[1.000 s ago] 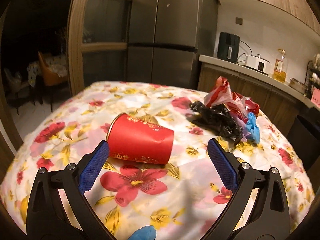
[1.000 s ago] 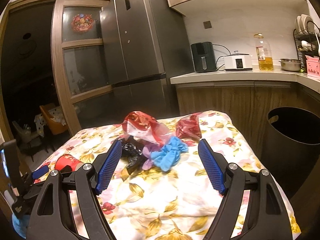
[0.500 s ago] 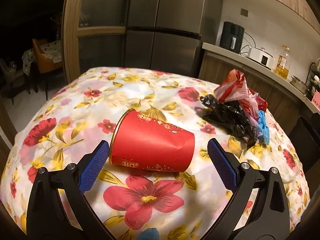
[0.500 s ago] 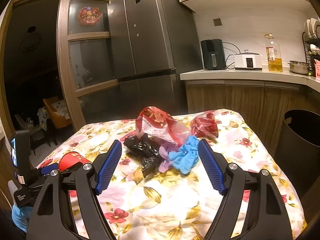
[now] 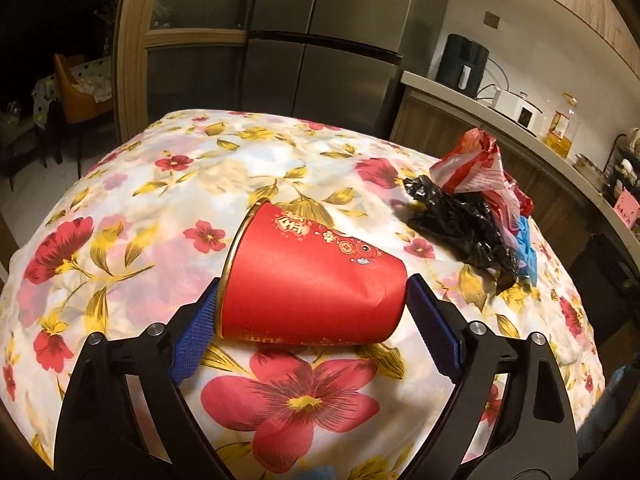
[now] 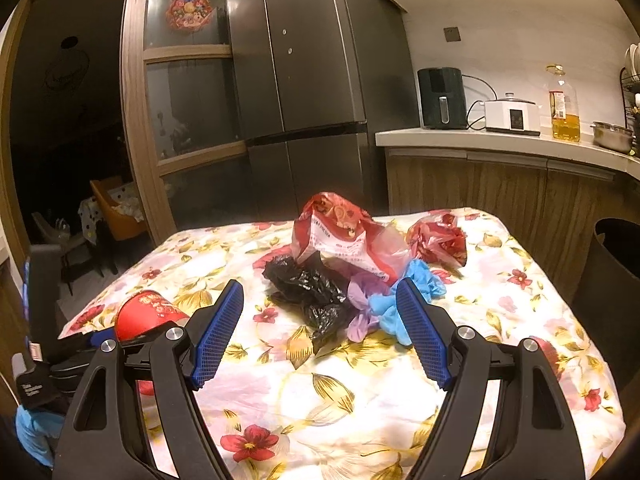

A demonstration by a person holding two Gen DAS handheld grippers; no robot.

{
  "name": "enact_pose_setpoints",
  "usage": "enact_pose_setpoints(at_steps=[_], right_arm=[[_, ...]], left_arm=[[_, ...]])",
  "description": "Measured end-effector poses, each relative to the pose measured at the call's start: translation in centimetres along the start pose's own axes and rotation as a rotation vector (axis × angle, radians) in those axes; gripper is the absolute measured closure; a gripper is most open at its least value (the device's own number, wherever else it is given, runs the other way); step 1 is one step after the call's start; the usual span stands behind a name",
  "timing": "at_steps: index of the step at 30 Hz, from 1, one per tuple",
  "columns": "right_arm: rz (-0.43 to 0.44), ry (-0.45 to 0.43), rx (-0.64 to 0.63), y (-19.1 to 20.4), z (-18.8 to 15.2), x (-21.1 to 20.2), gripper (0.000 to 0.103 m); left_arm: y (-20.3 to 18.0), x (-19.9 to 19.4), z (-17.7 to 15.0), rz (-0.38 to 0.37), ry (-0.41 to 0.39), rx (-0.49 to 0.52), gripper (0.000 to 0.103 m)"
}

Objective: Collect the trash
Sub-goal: 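Grasp the red cup rim with the left tool while the right tool grasps the black bag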

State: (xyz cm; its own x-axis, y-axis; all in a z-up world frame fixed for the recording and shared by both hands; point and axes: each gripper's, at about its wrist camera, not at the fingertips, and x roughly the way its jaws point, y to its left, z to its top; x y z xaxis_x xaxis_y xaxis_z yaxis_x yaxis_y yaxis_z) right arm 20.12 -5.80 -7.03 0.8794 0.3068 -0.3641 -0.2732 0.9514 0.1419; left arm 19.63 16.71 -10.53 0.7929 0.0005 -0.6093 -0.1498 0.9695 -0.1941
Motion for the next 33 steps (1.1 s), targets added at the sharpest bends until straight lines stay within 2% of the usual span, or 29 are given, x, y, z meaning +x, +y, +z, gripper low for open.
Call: enact_pose_setpoints(at_steps=[9, 16, 18, 20, 23, 27, 33], right_arm=[[-0.066, 0.053, 0.009, 0.1, -1.4, 4.2, 0.040], [-0.066, 0.109, 0.004, 0.2, -2.2, 6.4, 0.060], [-0.061, 0.122, 0.004, 0.2, -2.3, 6.8, 0.065], [-0.056, 0.135, 0.007, 0.1, -2.4, 7.1, 0.075], [-0.051, 0.149, 0.012, 0.1, -2.5, 7.3, 0.083], [-0.043, 0.151, 0.025, -0.2, -2.6, 7.4, 0.089], [-0.032, 0.139, 0.020, -0.1, -2.5, 7.0, 0.096]], left_arm=[[-0.3, -0.4, -0.2, -0.006, -0.023, 0.015, 0.024], [-0.1, -0.1, -0.2, -0.023, -0.015, 0.005, 0.028], [-0.1, -0.1, -0.2, -0.032, -0.013, 0.004, 0.033], [-0.1, 0.1, -0.3, -0.039, -0.003, 0.003, 0.059], [0.1, 0.8, -0.3, -0.034, 0.030, -0.009, 0.059], [0.3, 0.7, -0.3, -0.050, 0.028, -0.021, 0.063], [-0.1, 0.5, -0.4, -0.071, 0.026, -0.002, 0.083]])
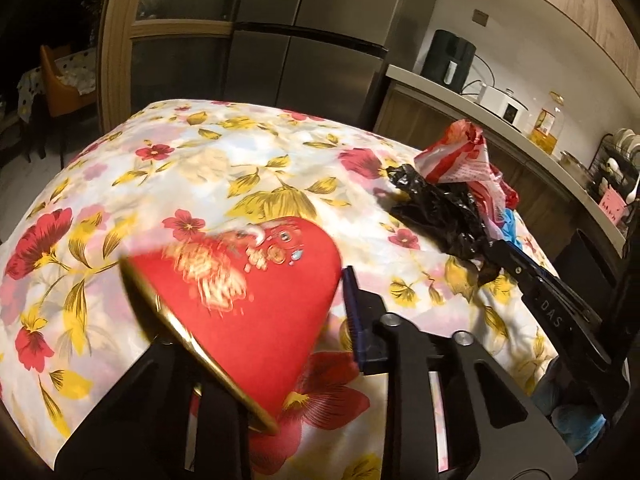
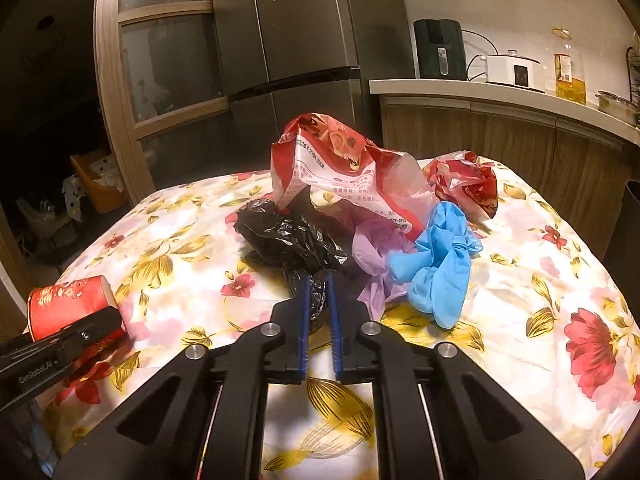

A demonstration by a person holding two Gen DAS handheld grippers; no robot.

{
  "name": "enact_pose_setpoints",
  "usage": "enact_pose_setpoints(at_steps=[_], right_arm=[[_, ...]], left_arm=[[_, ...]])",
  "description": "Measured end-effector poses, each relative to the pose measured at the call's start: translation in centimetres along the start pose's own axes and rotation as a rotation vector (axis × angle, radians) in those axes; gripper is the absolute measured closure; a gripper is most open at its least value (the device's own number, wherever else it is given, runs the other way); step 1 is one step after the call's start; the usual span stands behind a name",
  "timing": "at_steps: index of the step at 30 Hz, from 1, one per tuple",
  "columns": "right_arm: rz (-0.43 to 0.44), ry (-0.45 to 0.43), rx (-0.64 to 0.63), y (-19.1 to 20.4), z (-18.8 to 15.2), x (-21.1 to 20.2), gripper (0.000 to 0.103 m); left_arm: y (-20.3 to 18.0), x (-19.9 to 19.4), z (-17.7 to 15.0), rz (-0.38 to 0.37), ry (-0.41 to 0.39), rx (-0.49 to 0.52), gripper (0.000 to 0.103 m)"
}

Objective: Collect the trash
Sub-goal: 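Grasp the red cup rim with the left tool while the right tool grasps the black bag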

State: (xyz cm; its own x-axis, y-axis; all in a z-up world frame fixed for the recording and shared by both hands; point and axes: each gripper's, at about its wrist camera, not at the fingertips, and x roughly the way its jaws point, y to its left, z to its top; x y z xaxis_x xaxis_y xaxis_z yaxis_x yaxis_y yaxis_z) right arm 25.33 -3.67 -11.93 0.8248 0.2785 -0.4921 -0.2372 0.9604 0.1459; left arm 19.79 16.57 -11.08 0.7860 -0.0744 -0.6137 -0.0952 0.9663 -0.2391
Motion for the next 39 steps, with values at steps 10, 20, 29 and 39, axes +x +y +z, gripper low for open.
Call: enact_pose_setpoints(at_steps=[10, 20, 29, 39], right_arm=[[0.024, -0.028, -0.011, 0.0, 0.1, -1.2, 0.102], [0.040, -0.039, 0.001, -0.9, 0.3, -2.8, 0.102], [0.039, -0.016, 0.020, -1.0, 0.2, -1.8, 0.058], [0.053, 0.079, 0.023, -0.9, 0.0, 1.2, 0.096]], left_arm=[[-1.2, -1.4, -0.1, -0.009, -0.037, 0.044, 0.102], [-2.1, -2.8, -0.8, -0.022, -0.054, 0.060, 0.102], [-2.1, -4.1, -1.0, -0.029, -0.070, 0.039, 0.102], [-2.0, -4.1, -0.8, -0.030, -0.072, 0.040, 0.102]])
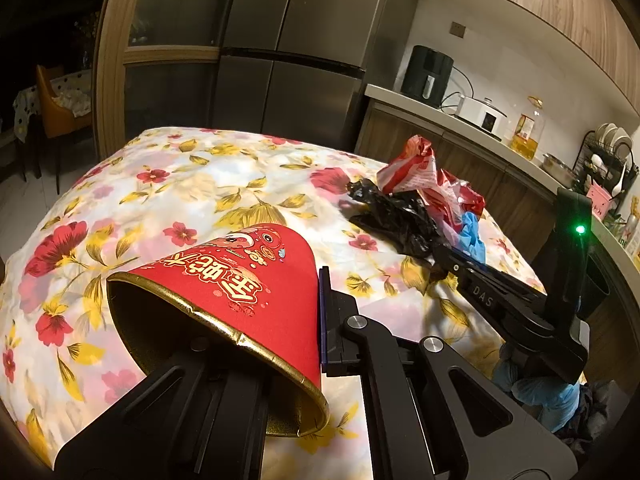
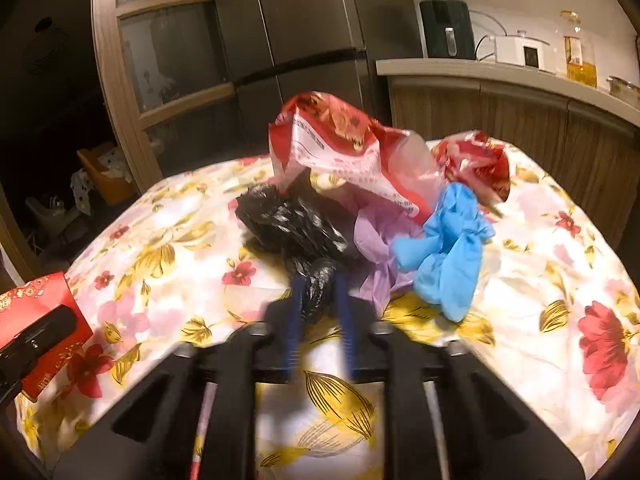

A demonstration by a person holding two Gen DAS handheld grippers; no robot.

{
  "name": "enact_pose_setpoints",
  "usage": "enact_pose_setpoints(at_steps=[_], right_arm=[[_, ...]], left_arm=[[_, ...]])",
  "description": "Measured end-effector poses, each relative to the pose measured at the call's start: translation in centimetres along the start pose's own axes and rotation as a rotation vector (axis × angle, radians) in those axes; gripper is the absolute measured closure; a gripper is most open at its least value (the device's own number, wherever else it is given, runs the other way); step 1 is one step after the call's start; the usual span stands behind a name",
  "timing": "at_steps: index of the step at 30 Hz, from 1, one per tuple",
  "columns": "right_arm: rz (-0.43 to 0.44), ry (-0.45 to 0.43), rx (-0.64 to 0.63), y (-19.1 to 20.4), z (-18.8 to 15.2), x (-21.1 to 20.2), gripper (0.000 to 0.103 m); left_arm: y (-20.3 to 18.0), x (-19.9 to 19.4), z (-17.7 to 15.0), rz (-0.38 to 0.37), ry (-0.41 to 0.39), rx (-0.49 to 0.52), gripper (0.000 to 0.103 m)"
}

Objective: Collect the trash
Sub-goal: 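Grasp the red cup rim with the left tool while the right tool grasps the black bag, then lift the red cup and black bag and carry both over the bin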

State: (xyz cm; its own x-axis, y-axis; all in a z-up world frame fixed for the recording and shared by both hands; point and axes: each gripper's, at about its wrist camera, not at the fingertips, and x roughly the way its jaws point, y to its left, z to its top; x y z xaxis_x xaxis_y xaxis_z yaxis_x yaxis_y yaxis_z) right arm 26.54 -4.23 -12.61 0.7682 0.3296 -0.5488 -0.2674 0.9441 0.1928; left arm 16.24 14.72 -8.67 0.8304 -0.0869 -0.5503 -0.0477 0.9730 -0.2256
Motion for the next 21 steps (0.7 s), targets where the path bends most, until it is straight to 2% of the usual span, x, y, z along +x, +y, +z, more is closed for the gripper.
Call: enact_pose_setpoints(at_steps=[7, 14, 21], right_arm=[[0.024, -0.067, -0.057, 0.9, 0.0, -2.7, 0.099], [0.077, -0.132, -0.074, 1.2, 0.0, -7.3, 0.099], [0.078, -0.207, -0.059, -0.3, 0.3, -12.2, 0.099]], left_arm=[[-0.7, -0.4, -0.1, -0.004, -0.006, 0.013, 0.102], [-1.8, -1.3, 0.0, -0.016, -0.023, 0.025, 0.102], [-4.1, -2.5, 0.1, -0.041, -0.039, 0.053, 0.102]])
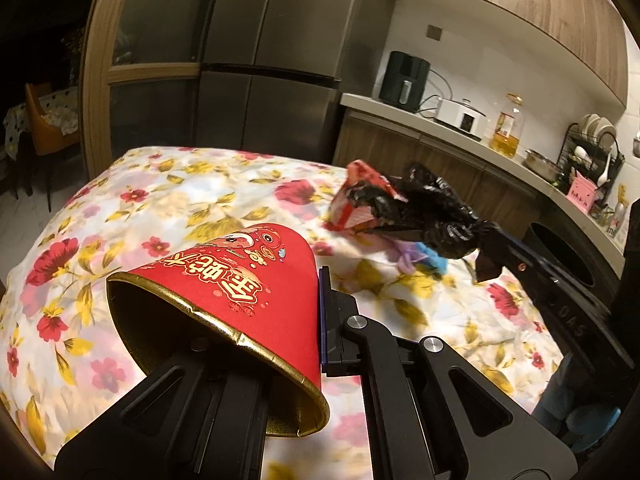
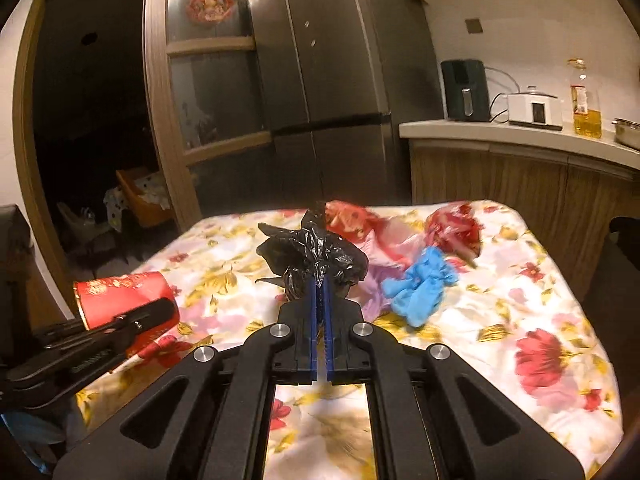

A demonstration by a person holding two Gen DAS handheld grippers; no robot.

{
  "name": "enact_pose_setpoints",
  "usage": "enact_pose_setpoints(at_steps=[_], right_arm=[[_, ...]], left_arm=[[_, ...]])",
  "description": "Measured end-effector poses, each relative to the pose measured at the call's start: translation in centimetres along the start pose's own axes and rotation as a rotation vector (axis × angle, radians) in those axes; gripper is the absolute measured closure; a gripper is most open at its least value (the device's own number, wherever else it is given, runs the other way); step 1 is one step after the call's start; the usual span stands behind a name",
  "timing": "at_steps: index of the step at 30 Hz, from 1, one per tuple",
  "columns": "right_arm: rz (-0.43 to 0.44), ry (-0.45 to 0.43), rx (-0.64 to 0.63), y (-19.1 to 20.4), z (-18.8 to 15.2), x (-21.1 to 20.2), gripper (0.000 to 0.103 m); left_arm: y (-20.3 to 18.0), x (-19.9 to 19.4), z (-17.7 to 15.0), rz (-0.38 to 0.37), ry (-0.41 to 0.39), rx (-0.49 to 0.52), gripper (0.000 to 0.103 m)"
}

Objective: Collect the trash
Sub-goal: 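Lift the red cup and black bag and carry both over the bin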

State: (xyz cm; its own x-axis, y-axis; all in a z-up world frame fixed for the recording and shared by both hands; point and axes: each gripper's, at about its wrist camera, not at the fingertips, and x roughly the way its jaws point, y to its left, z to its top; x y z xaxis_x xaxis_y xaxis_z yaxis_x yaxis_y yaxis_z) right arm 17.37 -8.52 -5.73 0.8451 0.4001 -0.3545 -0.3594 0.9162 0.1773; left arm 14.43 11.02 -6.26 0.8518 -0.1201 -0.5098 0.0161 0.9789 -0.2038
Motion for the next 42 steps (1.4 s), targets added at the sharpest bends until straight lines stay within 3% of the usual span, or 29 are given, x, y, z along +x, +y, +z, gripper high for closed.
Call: enact_pose_setpoints(at_steps=[12, 28, 42], right_arm=[[-0.137, -0.118, 0.069, -6.2, 1.6, -6.3, 0.099], [-0.408, -0.260, 0.183, -18.3, 3.5, -13.1, 0.099], [-0.546, -0.281, 0.261, -25.3, 3.8, -14.7, 0.099]], left_arm=[[-8.3, 0.3, 0.9, -0.115, -0.014, 0.113, 0.102], [-25.1, 4.4, 2.6, -0.389, -0.034, 0.296, 0.102], [-36.4, 8.4, 2.9, -0.546, -0.026, 0.384, 0.102]])
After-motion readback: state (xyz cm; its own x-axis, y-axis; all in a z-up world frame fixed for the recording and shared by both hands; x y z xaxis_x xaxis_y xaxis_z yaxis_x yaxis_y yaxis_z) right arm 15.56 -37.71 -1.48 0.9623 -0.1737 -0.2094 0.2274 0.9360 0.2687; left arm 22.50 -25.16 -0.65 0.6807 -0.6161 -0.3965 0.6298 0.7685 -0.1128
